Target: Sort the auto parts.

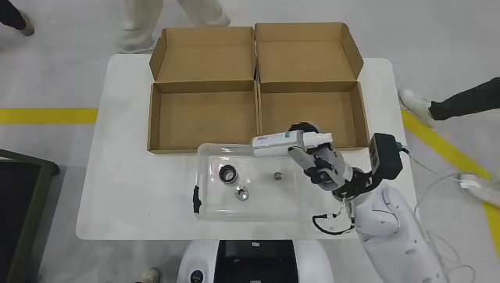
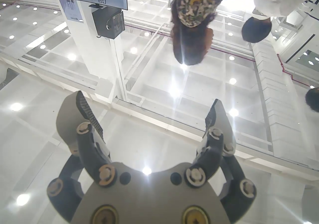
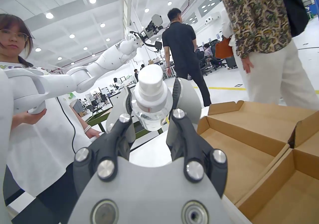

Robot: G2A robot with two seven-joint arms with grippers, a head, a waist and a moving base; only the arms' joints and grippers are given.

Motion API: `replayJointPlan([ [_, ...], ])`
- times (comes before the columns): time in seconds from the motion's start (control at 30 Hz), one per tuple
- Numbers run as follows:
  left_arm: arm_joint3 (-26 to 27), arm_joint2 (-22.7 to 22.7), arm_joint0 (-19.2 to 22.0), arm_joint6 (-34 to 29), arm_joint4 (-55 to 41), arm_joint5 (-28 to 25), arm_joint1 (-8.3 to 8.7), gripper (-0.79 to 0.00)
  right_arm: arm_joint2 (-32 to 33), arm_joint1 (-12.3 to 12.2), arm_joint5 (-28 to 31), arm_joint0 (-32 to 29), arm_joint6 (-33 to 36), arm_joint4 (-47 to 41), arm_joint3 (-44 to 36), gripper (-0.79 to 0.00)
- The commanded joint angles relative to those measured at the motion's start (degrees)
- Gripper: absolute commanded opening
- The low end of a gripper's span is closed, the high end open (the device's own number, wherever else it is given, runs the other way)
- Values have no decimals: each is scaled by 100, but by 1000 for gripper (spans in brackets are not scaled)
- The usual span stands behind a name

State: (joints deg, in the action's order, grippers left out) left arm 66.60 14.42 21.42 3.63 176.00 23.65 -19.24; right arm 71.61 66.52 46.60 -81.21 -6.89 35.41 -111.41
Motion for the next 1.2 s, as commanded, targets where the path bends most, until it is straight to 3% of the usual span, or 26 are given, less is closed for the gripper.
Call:
replayJointPlan([
  [0.0, 0, 0, 0, 0, 0, 0, 0, 0, 33, -2, 1, -10, 38, -34, -15, -785],
  [0.17, 0, 0, 0, 0, 0, 0, 0, 0, 96, -6, 40, -32, 116, -8, 39, -785],
  [0.4, 0, 0, 0, 0, 0, 0, 0, 0, 148, -7, -30, 33, 291, 710, 183, -785],
  [0.83, 0, 0, 0, 0, 0, 0, 0, 0, 130, 7, -929, 328, 435, 2611, 567, -785],
  [1.17, 0, 0, 0, 0, 0, 0, 0, 0, -76, 51, -1551, 711, 371, 3521, 1173, -785],
])
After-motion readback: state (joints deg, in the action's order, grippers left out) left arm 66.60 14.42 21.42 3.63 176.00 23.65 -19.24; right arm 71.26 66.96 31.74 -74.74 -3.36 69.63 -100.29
